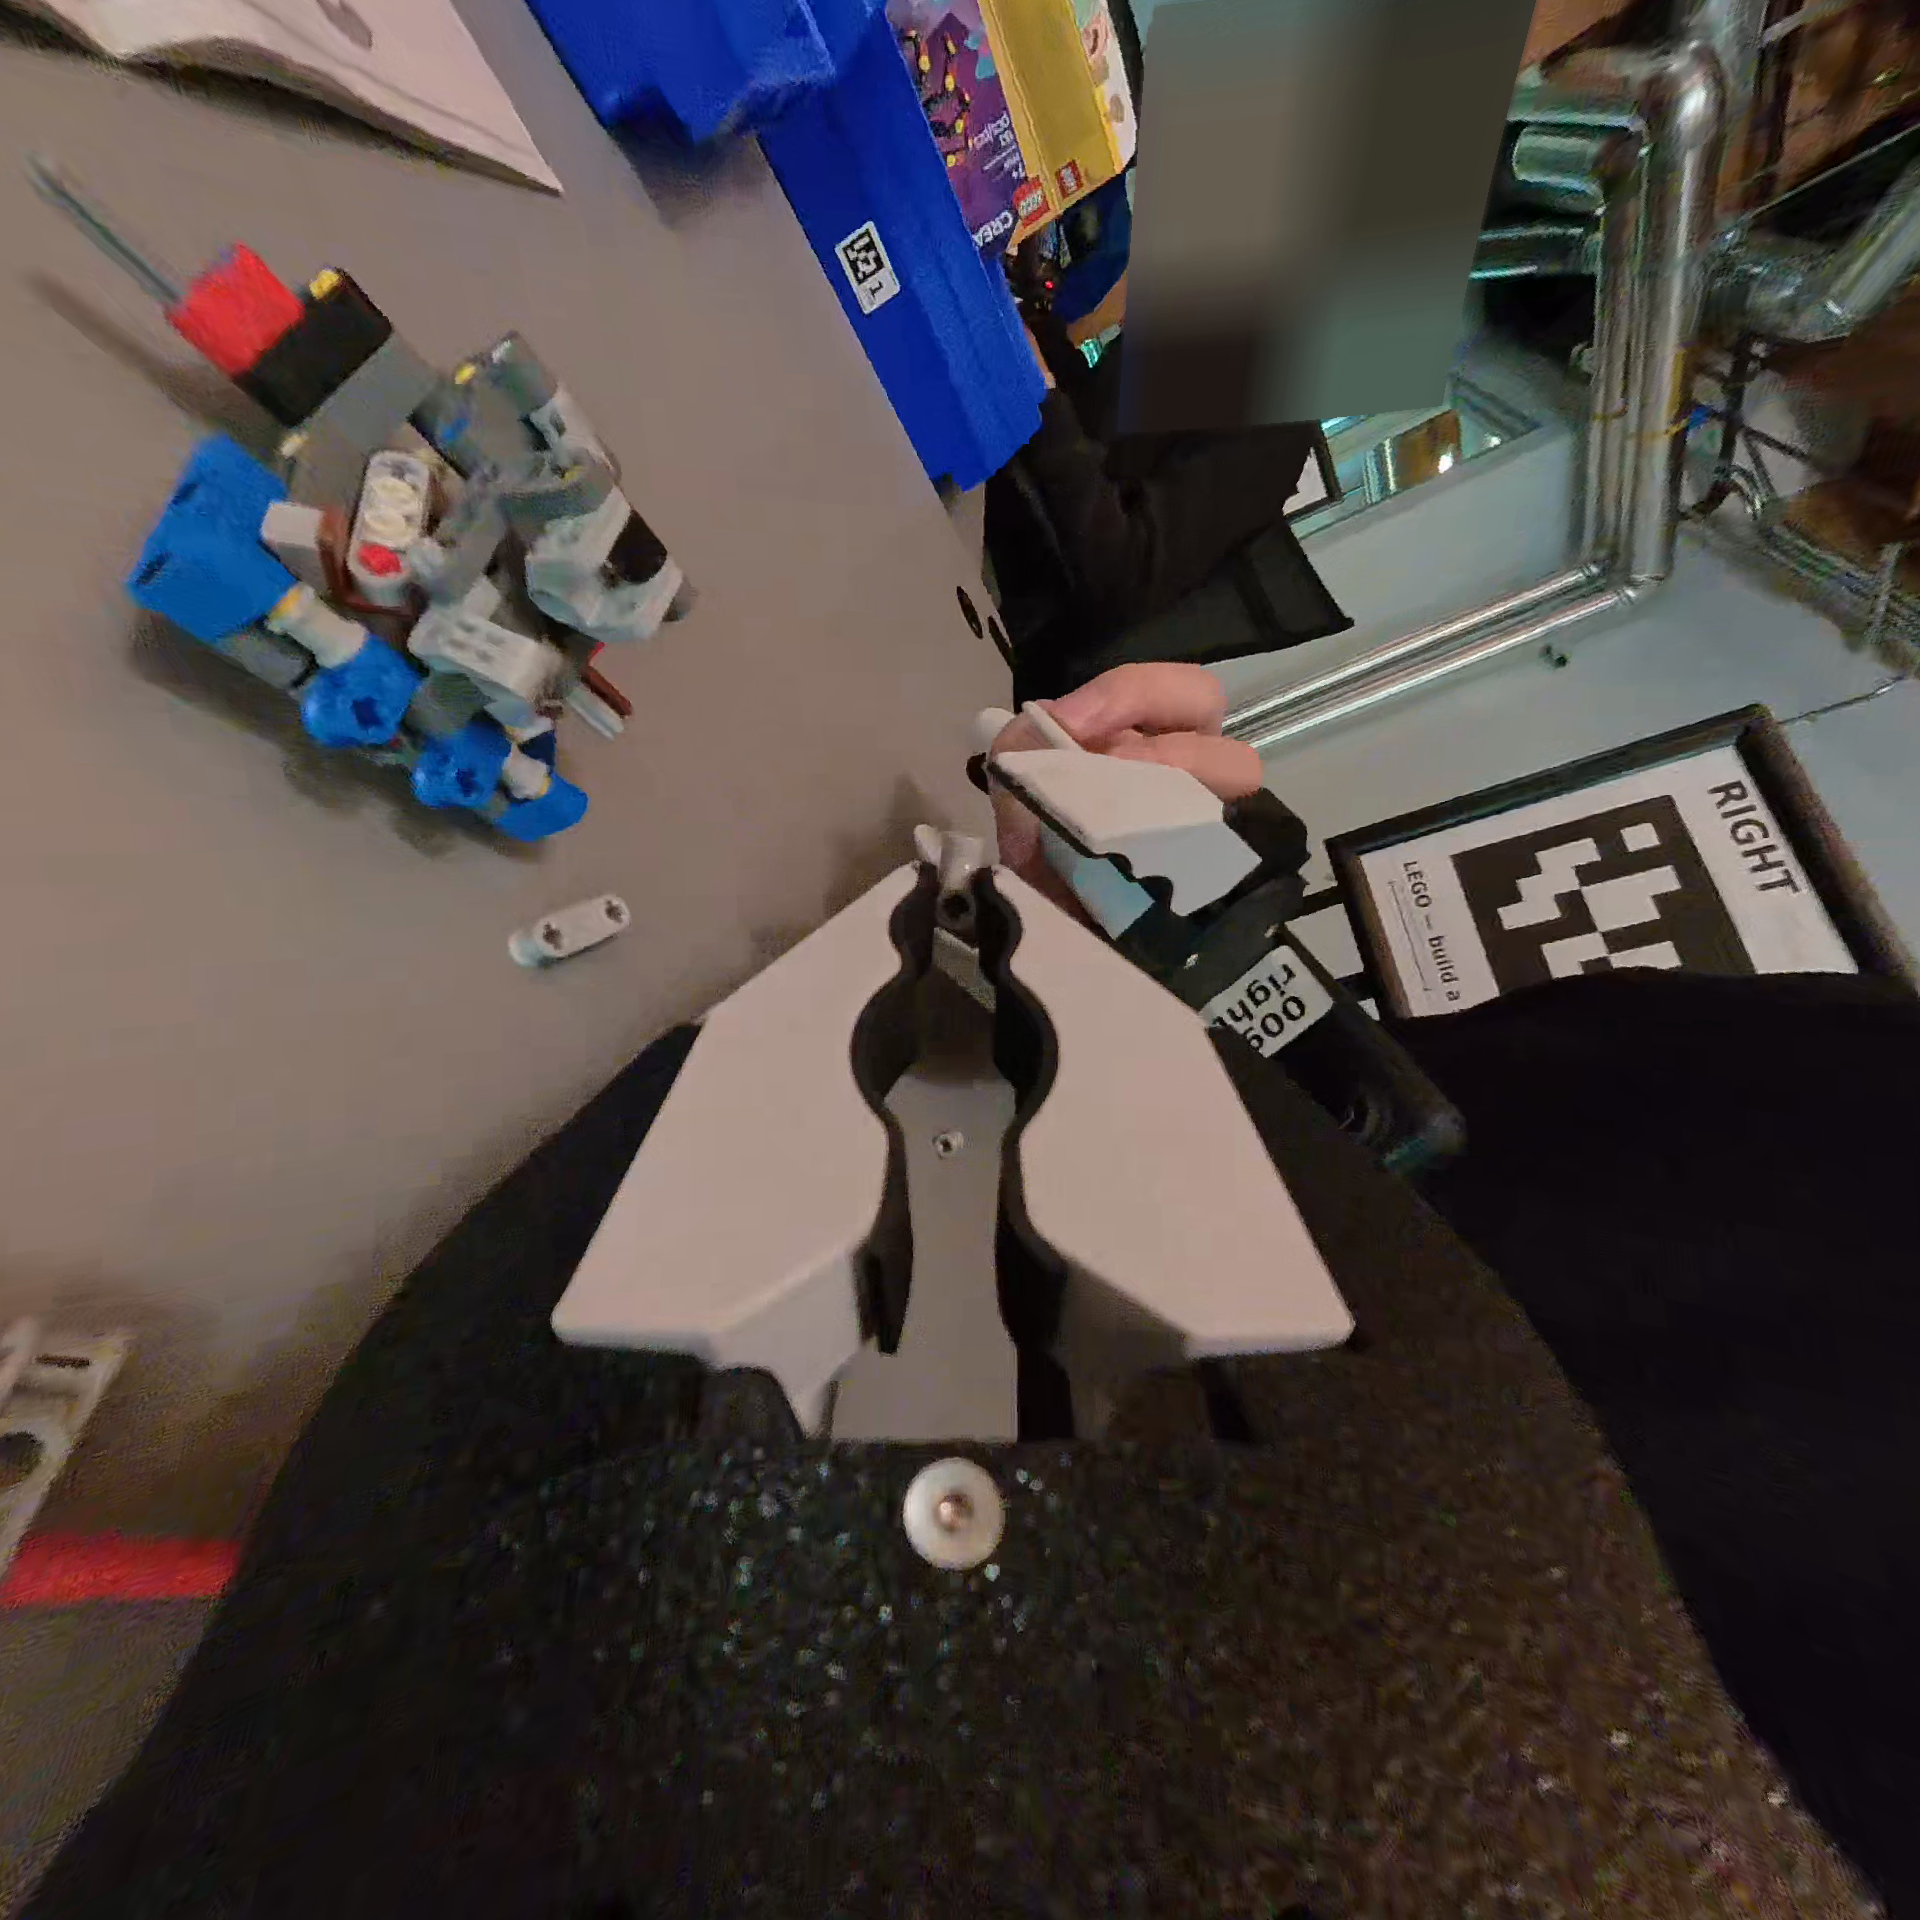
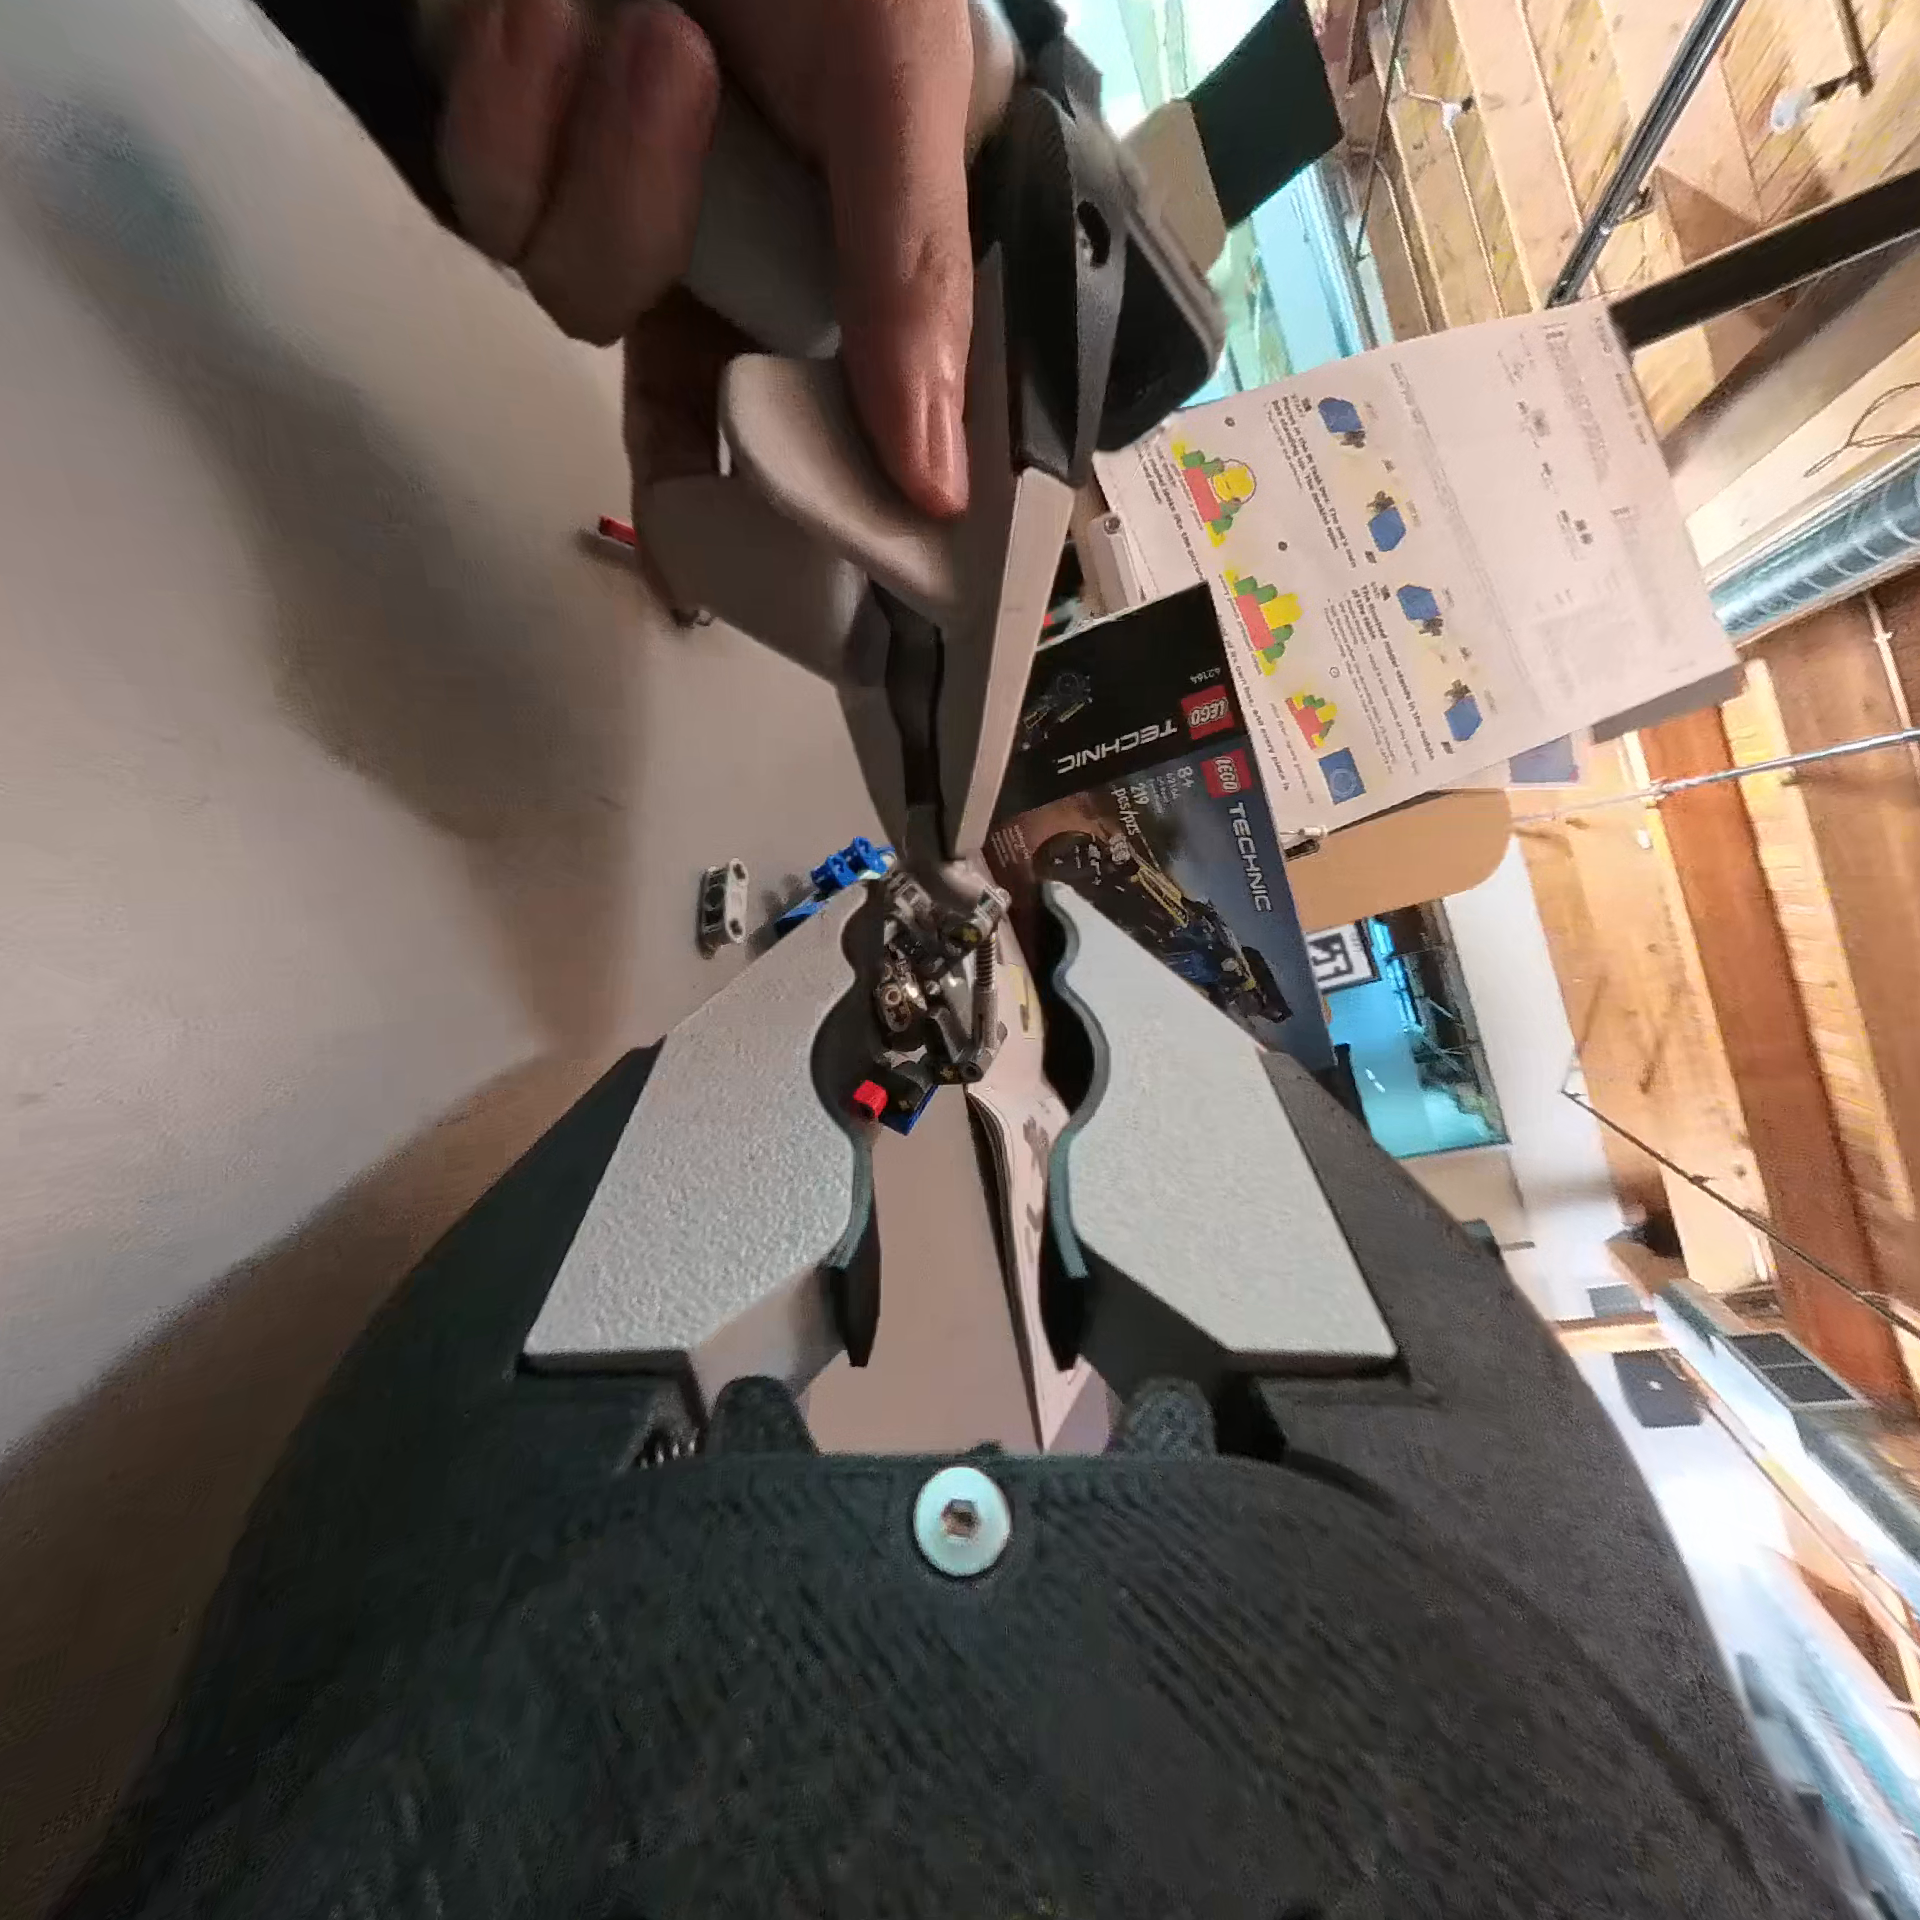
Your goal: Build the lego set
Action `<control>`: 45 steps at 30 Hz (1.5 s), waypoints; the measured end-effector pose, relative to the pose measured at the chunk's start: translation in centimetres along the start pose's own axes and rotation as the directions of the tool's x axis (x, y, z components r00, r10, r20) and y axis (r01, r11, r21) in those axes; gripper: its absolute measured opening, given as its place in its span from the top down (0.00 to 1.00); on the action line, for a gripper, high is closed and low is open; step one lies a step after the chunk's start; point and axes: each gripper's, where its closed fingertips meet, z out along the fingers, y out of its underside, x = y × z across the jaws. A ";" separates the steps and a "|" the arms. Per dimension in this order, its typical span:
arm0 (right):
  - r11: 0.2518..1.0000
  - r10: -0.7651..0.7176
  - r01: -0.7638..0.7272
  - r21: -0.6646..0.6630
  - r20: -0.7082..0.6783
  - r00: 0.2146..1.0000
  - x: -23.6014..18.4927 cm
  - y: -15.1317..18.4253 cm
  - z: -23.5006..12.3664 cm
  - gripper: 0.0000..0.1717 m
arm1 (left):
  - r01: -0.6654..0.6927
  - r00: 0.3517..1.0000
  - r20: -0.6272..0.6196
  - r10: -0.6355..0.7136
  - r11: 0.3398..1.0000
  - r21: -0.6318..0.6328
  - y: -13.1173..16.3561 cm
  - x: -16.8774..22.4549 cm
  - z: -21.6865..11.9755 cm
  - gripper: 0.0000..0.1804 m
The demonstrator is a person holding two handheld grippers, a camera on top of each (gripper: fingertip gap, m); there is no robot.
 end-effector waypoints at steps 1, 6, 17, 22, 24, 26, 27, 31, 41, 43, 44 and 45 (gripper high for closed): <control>1.000 -0.014 0.014 0.003 -0.007 1.000 0.0 -0.1 0.0 0.88 | 0.015 1.000 -0.003 -0.015 1.000 0.002 0.1 -0.1 0.2 0.98; 0.998 -0.063 0.062 -0.016 -0.025 0.998 0.1 0.3 -0.1 0.94 | 0.088 0.996 -0.033 -0.087 0.995 0.052 -0.7 -0.3 0.4 0.98; 0.982 -0.182 0.180 -0.061 -0.033 0.983 -0.2 0.8 -0.2 0.96 | 0.182 0.981 -0.071 -0.180 0.983 0.024 -0.7 -0.6 1.1 0.98; 0.980 -0.165 0.163 -0.115 -0.013 0.986 -0.3 1.8 0.0 0.97 | -0.034 0.998 0.045 0.032 0.998 0.058 -1.8 -1.3 0.5 0.97; 0.973 -0.179 0.176 -0.150 -0.009 0.984 -0.5 2.7 0.1 0.97 | -0.233 0.969 0.109 0.223 0.968 0.095 -3.1 -0.8 -0.5 0.96; 0.967 -0.196 0.194 -0.166 0.005 0.981 -0.8 3.3 0.3 0.97 | -0.458 0.867 0.249 0.431 0.887 0.060 -4.2 -1.4 -1.7 0.94; 0.968 -0.196 0.195 -0.155 0.008 0.980 -1.0 3.2 0.5 0.97 | -0.553 0.789 0.327 0.521 0.833 0.007 -4.6 -2.3 -2.3 0.91; 0.972 -0.186 0.193 -0.135 0.061 0.981 -1.6 3.5 1.6 0.97 | -0.724 0.548 0.394 0.738 0.654 -0.219 -5.6 -5.3 -3.5 0.82; 0.973 -0.076 0.099 -0.207 0.116 0.990 -2.5 5.0 2.9 0.97 | -0.766 0.418 0.254 0.872 0.489 -0.418 -5.3 -7.6 -1.5 0.78; 0.973 -0.054 0.077 -0.219 0.110 0.992 -2.5 4.9 3.1 0.97 | -0.777 0.408 0.227 0.884 0.467 -0.422 -5.0 -7.6 -1.2 0.80; 0.972 -0.051 0.073 -0.225 0.102 0.993 -2.4 4.9 3.2 0.97 | -0.783 0.393 0.215 0.894 0.448 -0.431 -4.9 -7.6 -1.2 0.82; 0.970 -0.052 0.074 -0.233 0.099 0.994 -2.4 4.9 3.3 0.97 | -0.788 0.372 0.208 0.905 0.426 -0.445 -4.8 -7.7 -1.2 0.85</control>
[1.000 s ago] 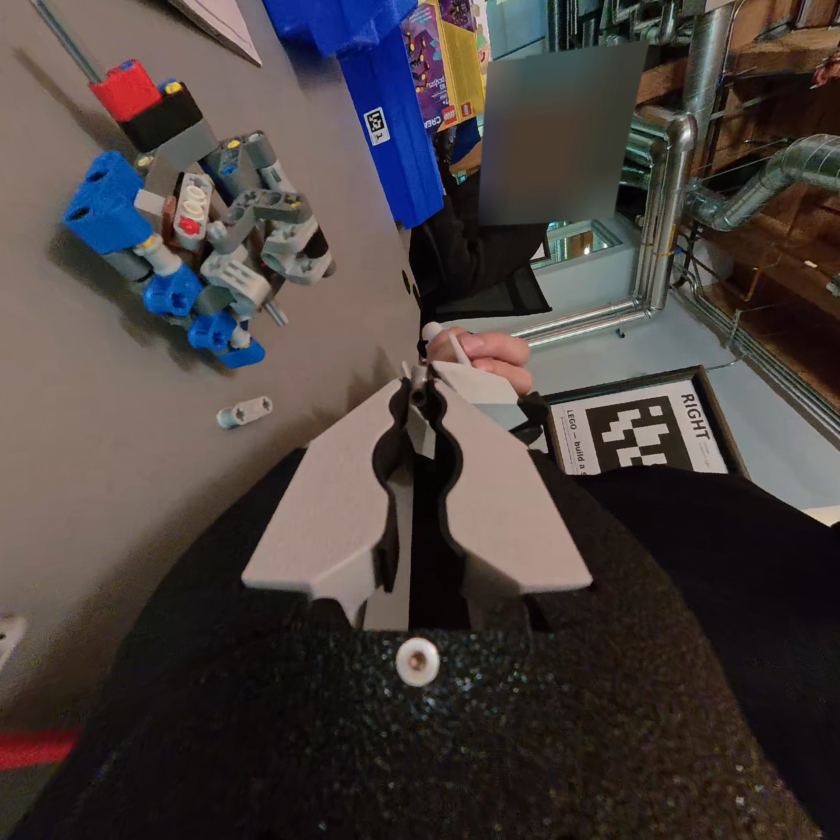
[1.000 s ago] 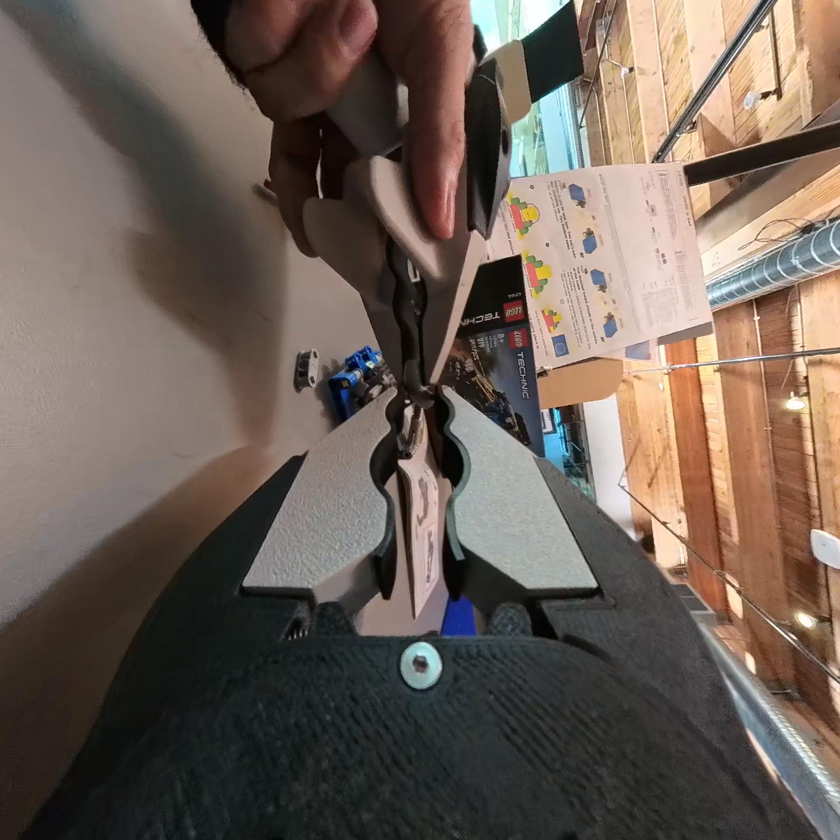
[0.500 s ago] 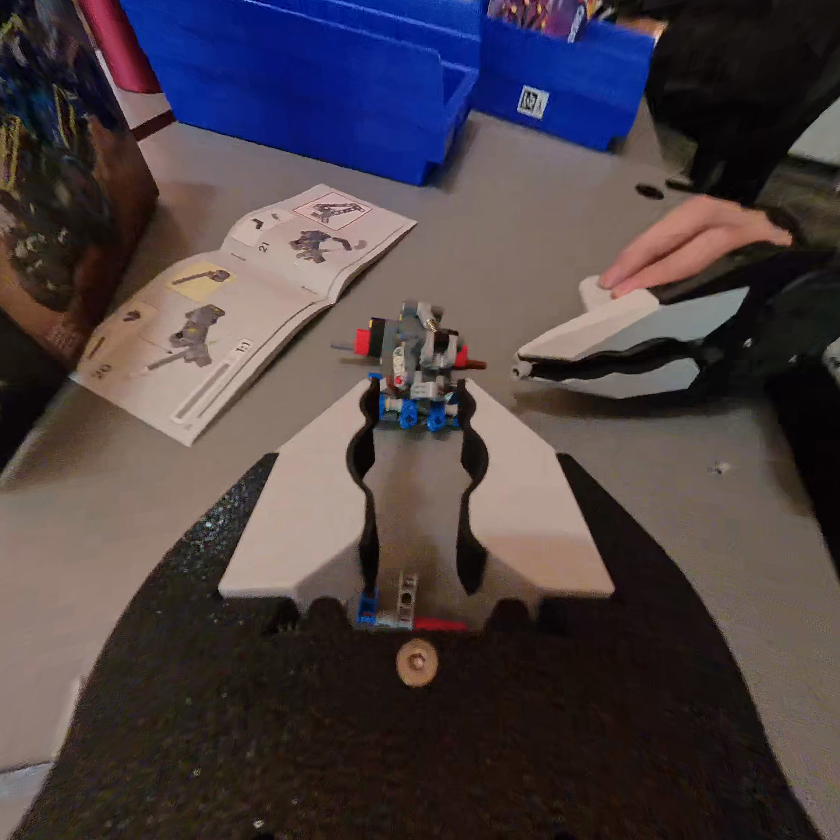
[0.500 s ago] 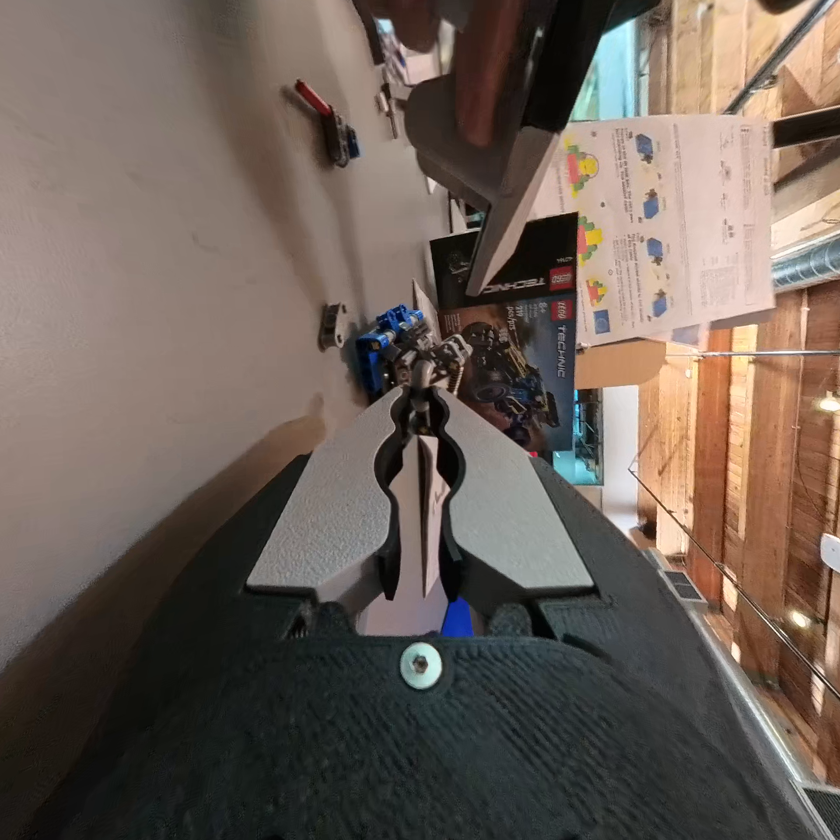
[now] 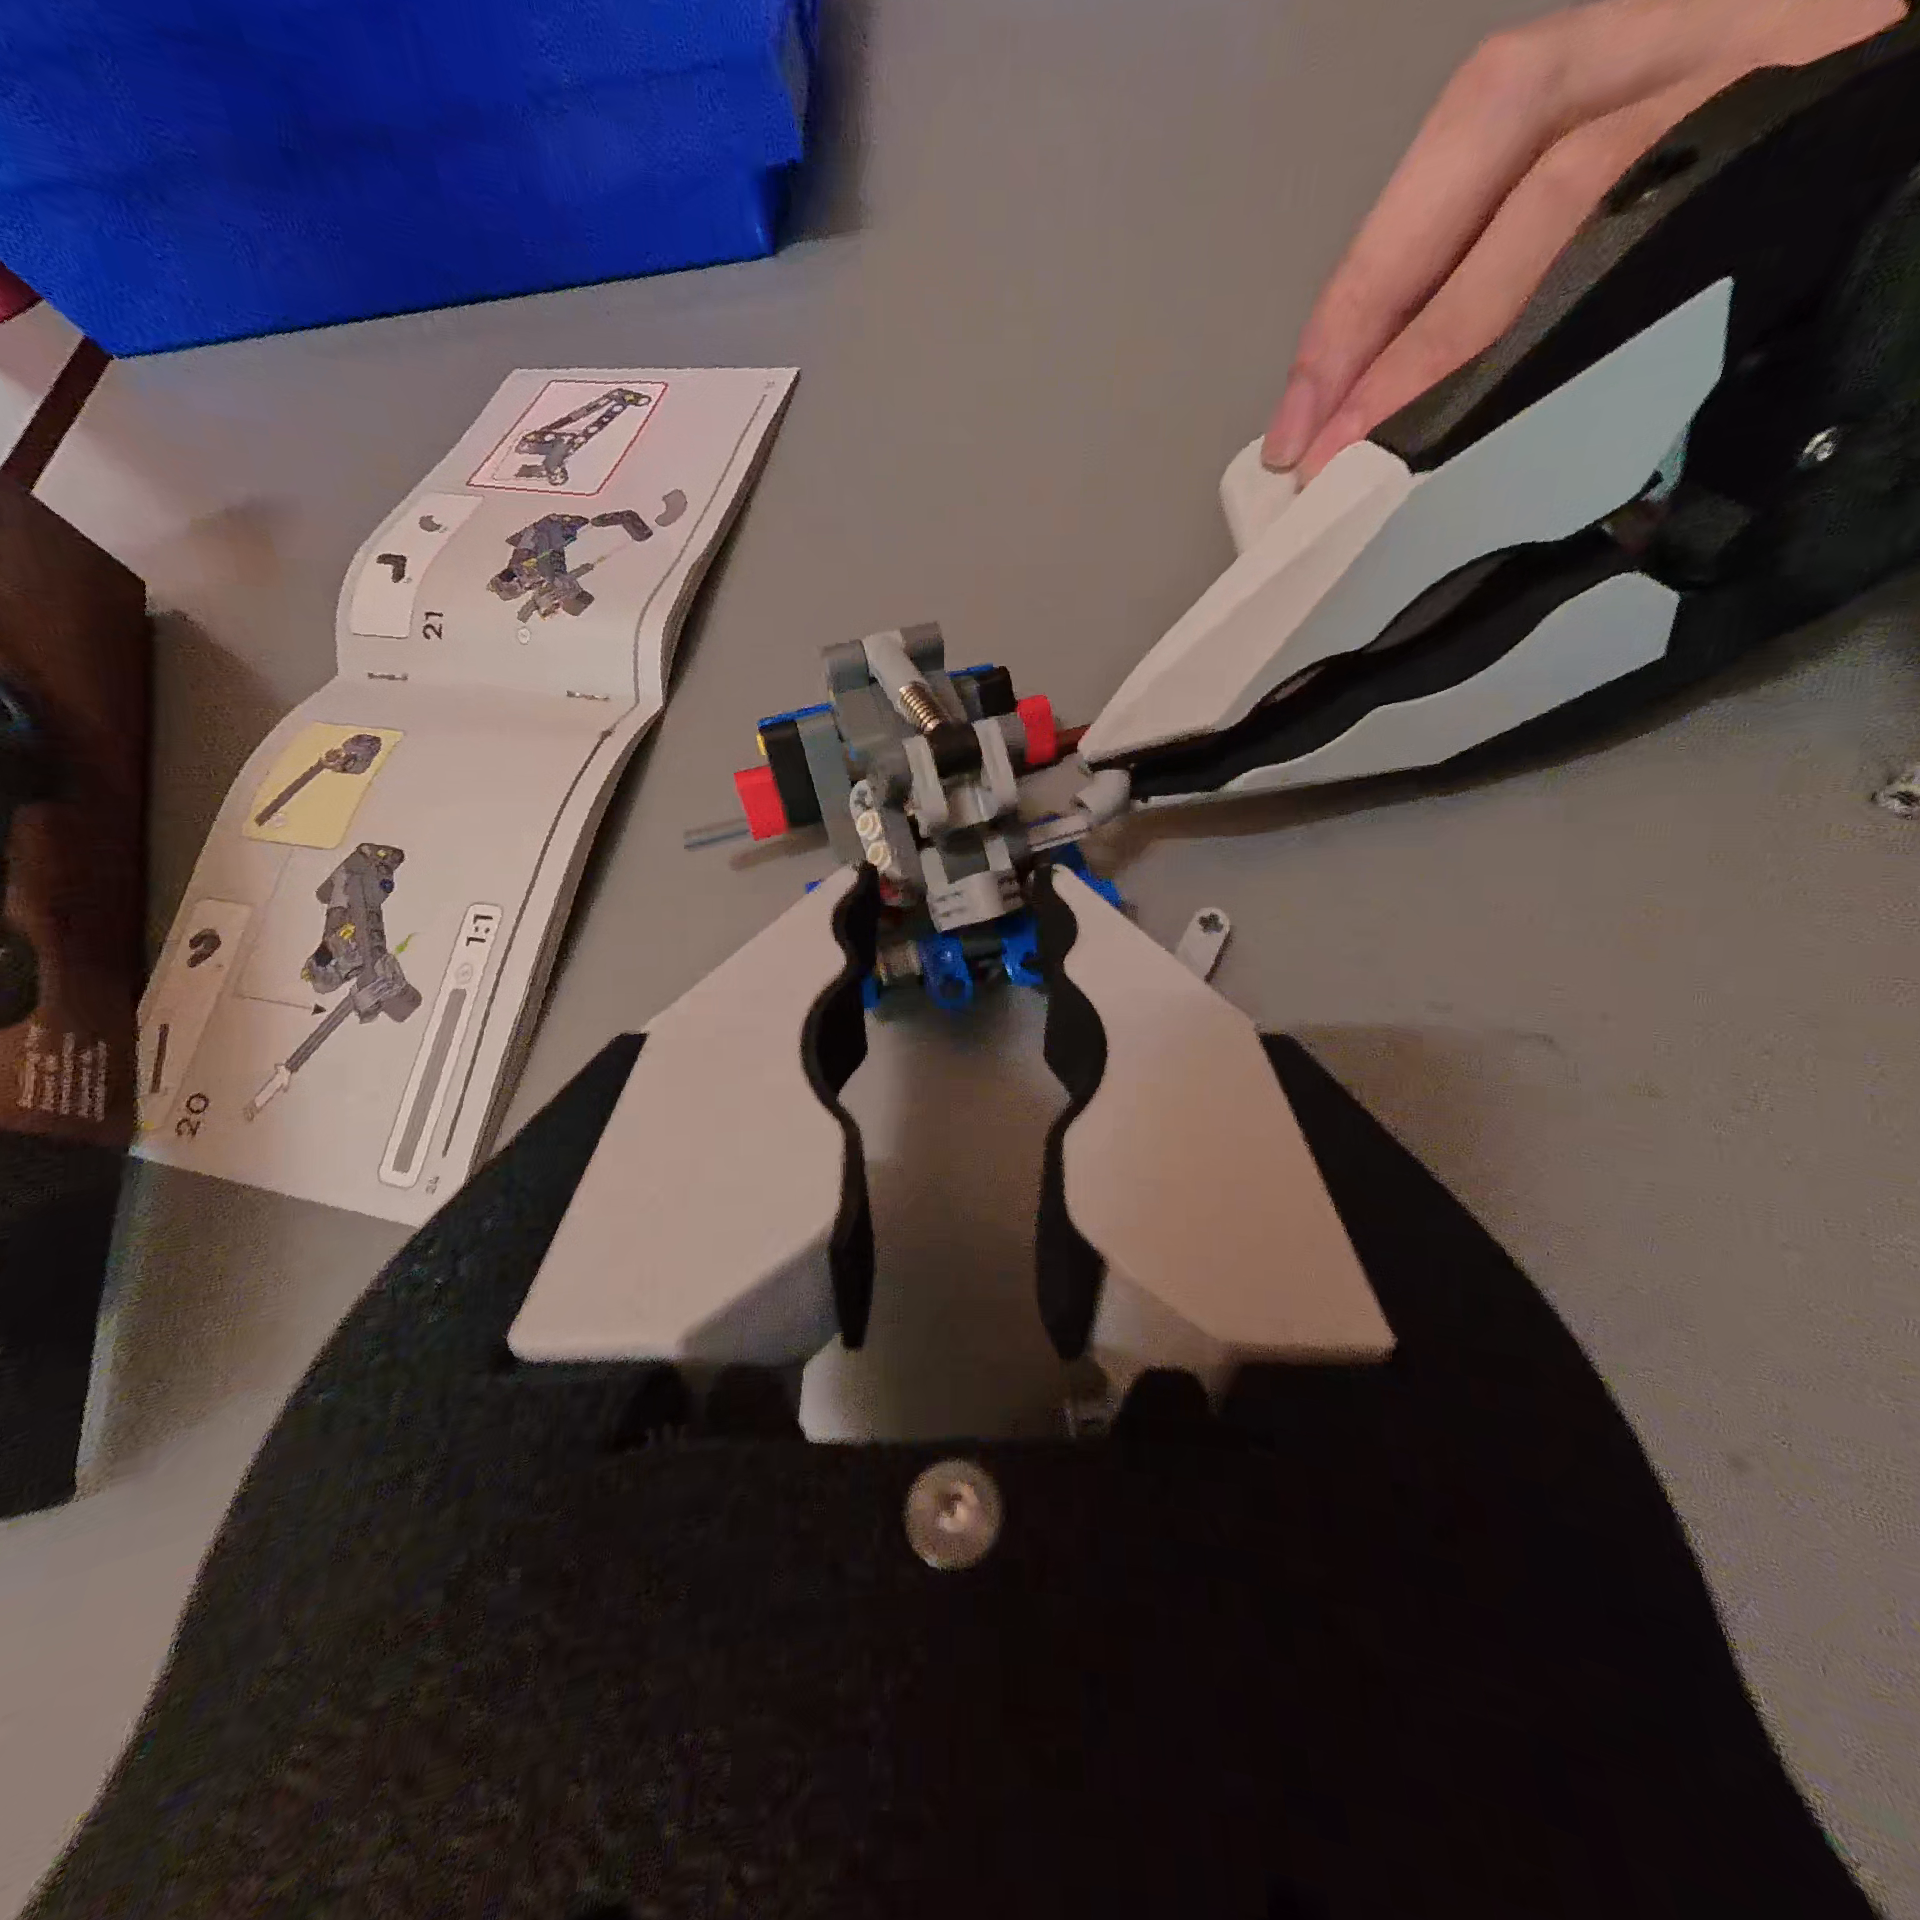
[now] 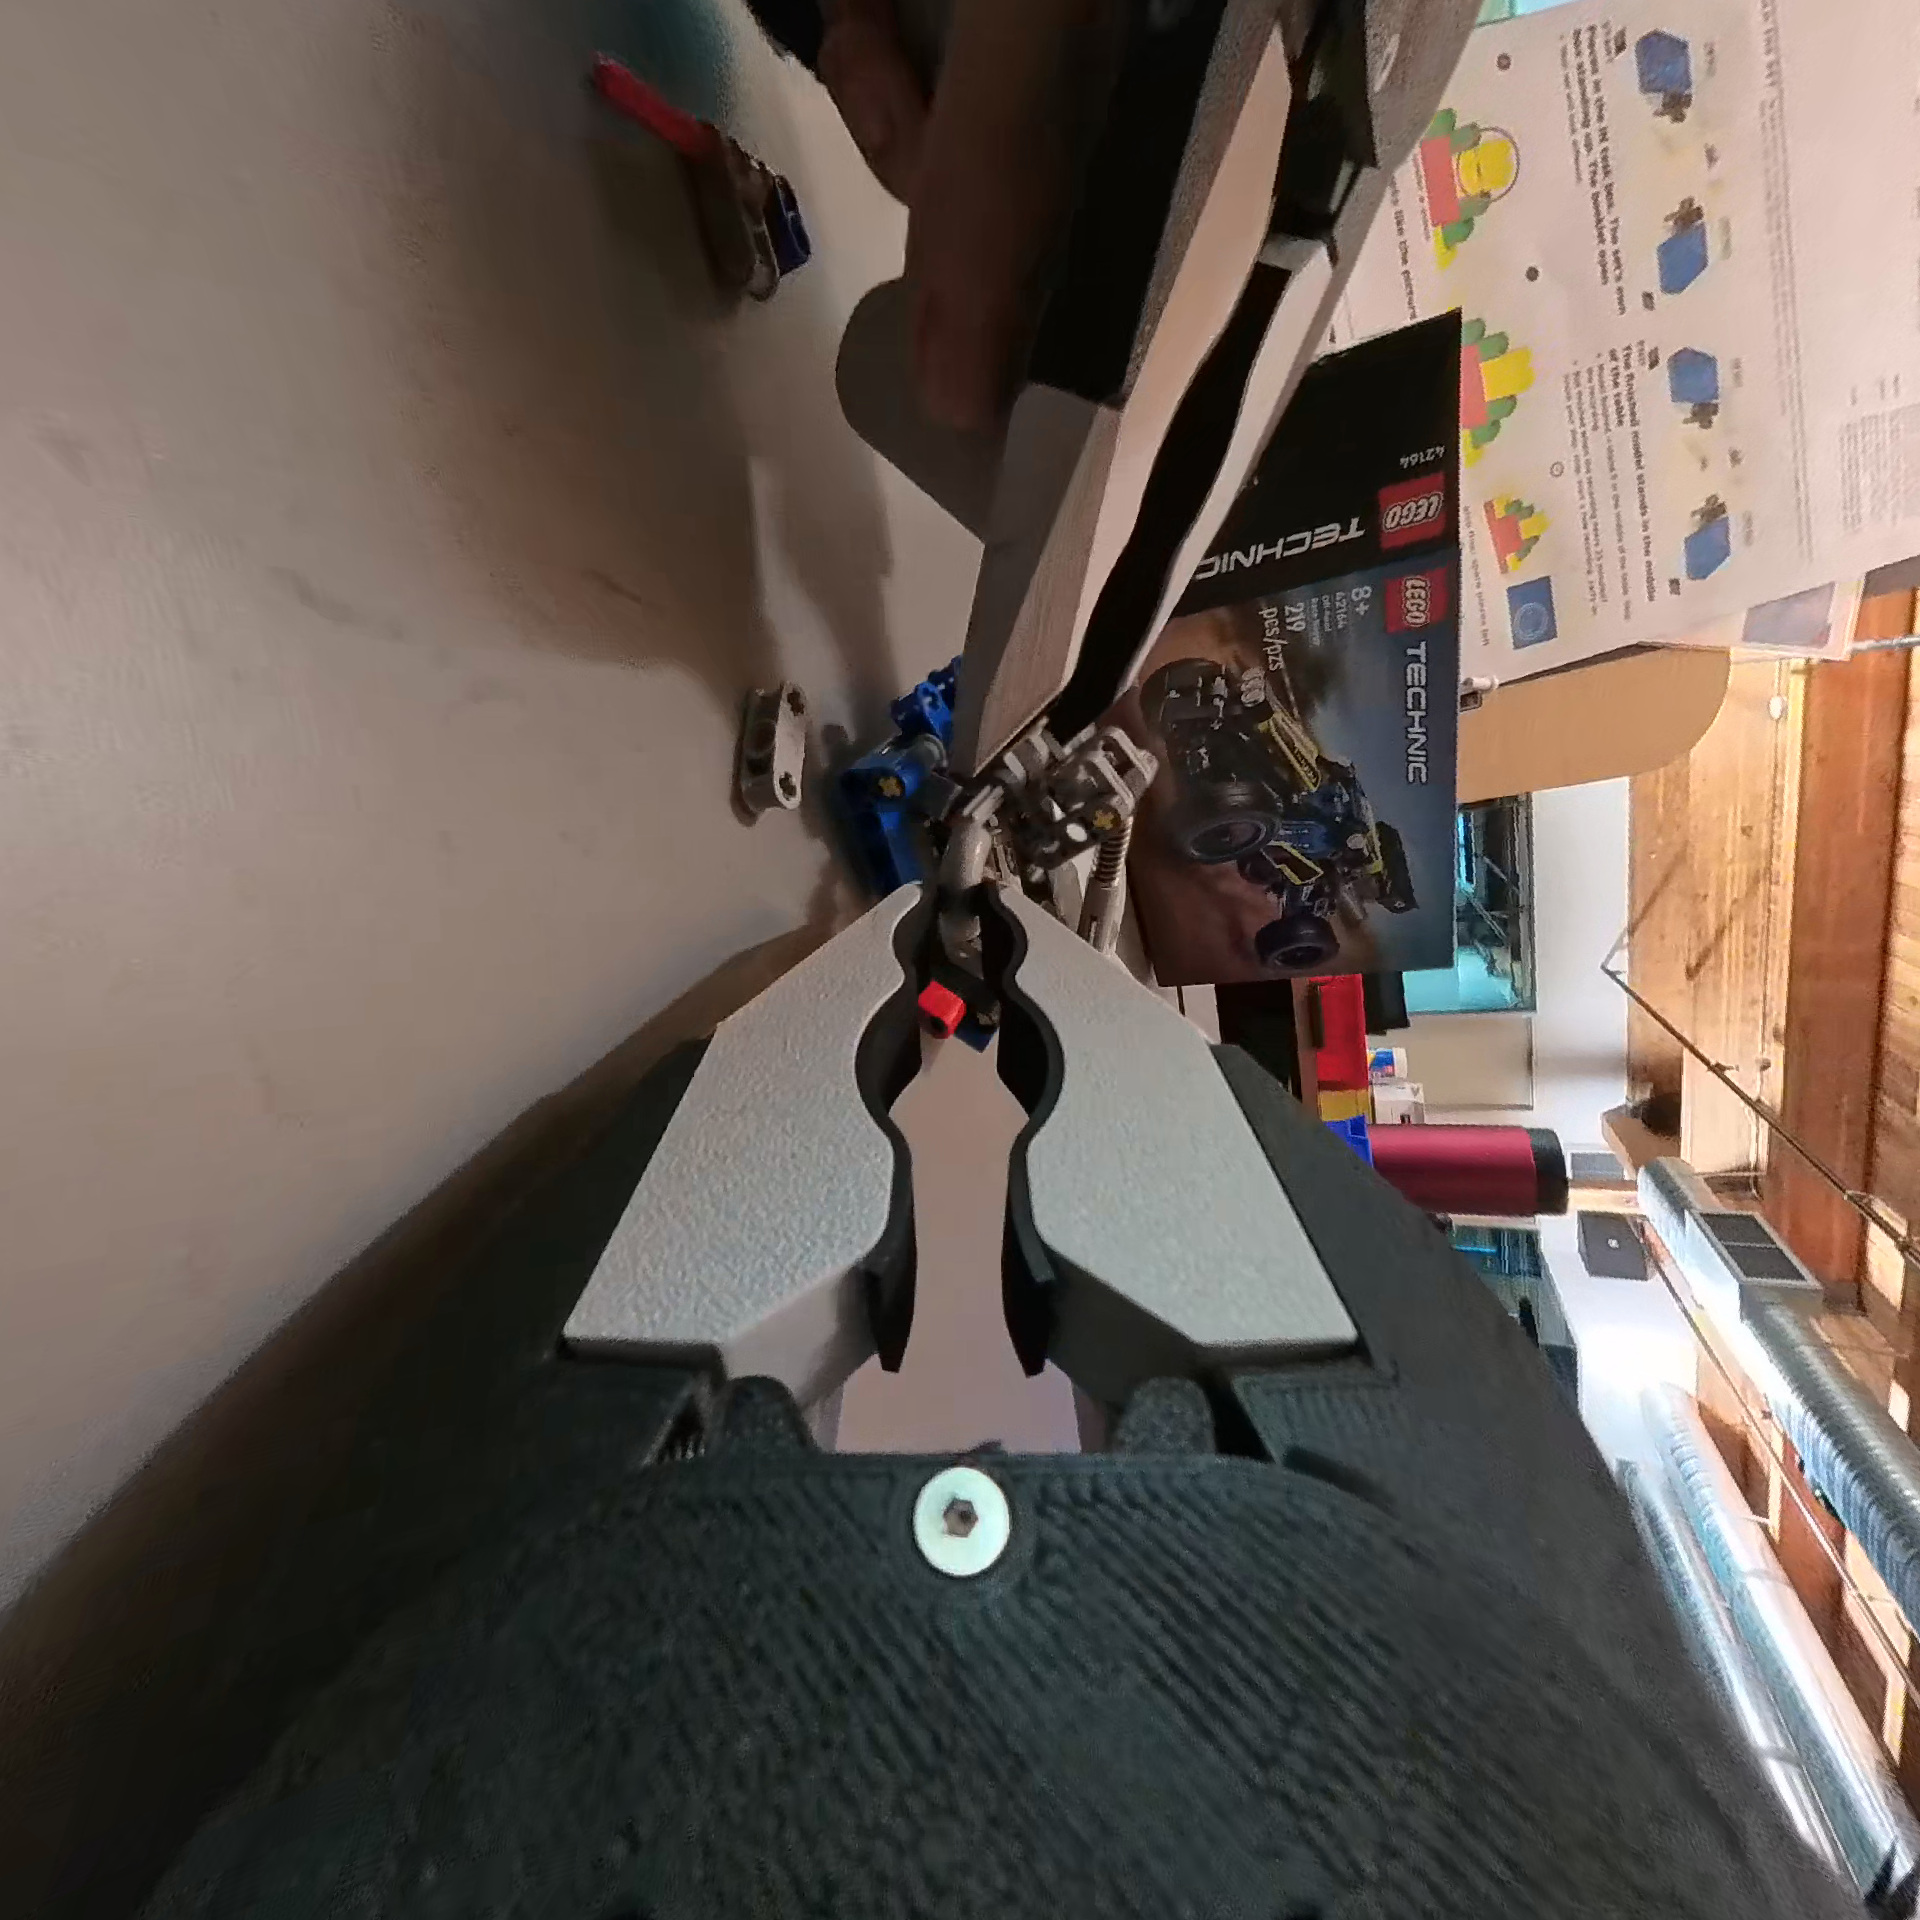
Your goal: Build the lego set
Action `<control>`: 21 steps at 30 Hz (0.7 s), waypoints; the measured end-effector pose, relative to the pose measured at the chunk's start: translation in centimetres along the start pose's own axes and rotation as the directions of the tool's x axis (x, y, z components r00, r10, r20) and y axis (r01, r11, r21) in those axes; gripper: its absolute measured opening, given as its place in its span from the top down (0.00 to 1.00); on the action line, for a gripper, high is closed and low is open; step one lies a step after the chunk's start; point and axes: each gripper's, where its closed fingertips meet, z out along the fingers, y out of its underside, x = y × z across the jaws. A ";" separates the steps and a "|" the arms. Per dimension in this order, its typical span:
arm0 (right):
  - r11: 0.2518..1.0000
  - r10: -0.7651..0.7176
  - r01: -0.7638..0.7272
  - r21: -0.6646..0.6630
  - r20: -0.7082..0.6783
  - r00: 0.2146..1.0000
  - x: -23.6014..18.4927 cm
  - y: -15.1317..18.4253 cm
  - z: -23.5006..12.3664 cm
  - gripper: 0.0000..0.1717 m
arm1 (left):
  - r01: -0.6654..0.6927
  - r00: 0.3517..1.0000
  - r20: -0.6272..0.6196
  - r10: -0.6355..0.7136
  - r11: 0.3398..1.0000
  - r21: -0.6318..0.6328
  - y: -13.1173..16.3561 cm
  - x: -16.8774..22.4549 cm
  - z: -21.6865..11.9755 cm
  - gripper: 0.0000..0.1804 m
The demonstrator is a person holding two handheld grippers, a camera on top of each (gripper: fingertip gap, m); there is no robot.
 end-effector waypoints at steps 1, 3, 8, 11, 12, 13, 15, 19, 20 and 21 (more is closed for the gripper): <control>1.000 0.002 -0.002 -0.007 0.006 1.000 -0.1 0.0 0.1 0.97 | -0.024 1.000 0.011 0.024 1.000 -0.009 0.1 0.0 0.1 0.87; 1.000 0.001 -0.001 -0.019 0.028 1.000 -0.6 0.1 0.2 0.97 | -0.064 0.997 0.035 0.064 0.998 -0.006 0.1 0.0 0.1 0.87; 0.999 0.026 -0.025 -0.040 0.024 0.999 -0.6 0.3 0.3 0.97 | -0.074 0.992 0.098 0.073 0.997 0.005 -0.1 -0.1 0.6 0.88; 0.996 0.037 -0.036 -0.078 0.002 0.999 -0.2 0.8 0.3 0.97 | -0.100 0.981 0.163 0.101 0.995 -0.018 0.1 -0.7 0.6 0.87; 0.995 0.043 -0.043 -0.085 -0.003 0.999 -0.1 1.0 0.4 0.97 | -0.102 0.979 0.175 0.104 0.995 -0.021 0.1 -0.7 0.7 0.87; 0.995 0.050 -0.051 -0.091 -0.016 0.999 0.1 1.0 0.3 0.97 | -0.094 0.980 0.177 0.096 0.995 -0.023 0.1 -0.8 0.7 0.87; 0.994 0.063 -0.064 -0.093 -0.021 0.998 0.3 1.1 0.4 0.97 | -0.056 0.984 0.170 0.059 0.998 -0.022 0.0 -0.9 0.7 0.87; 0.995 0.028 -0.030 -0.096 -0.021 0.999 0.1 1.0 0.4 0.97 | 0.038 0.990 0.137 -0.035 0.999 -0.019 -0.1 -1.0 0.7 0.88; 0.995 0.023 -0.026 -0.093 -0.030 0.999 0.2 0.9 0.4 0.97 | 0.046 0.990 0.135 -0.042 0.999 -0.022 -0.2 -1.1 0.8 0.88; 0.995 0.020 -0.023 -0.095 -0.039 0.999 0.4 1.0 0.3 0.97 | 0.047 0.990 0.131 -0.043 0.999 -0.026 -0.2 -1.2 0.8 0.88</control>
